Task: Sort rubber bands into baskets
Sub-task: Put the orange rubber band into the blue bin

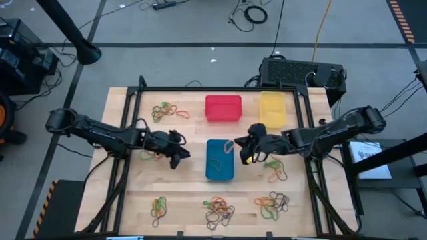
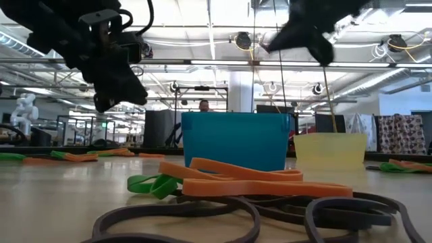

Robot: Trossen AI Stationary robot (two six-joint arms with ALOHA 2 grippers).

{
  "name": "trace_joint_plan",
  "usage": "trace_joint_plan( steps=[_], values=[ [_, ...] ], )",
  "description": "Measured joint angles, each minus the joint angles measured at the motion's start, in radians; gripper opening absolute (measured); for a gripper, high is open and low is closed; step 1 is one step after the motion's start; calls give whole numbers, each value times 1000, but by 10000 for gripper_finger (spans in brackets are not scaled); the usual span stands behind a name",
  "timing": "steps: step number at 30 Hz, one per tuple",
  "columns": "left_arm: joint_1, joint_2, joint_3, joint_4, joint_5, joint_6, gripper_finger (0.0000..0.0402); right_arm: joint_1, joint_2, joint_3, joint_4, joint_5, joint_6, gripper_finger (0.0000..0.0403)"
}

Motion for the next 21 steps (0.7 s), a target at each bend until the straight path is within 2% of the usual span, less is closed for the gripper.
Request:
trace_joint_plan(
  steps=[4,9,12,16,21],
  values=[
    [0,34,0,3,0,-2,79,0,76,0,170,-3,-110,0],
    [0,41,0,4,-1,-2,79,0,209,0,336,-77,-151,0],
    [0,37,0,4,0,-2,79,0,272,31,336,-103,-163,0],
    [0,37,0,1,1,-2,79,0,343,112,314,-203,-280,0],
    [1,37,0,-2,37,-3,79,-2,418,224,149,-217,-344,4]
  ],
)
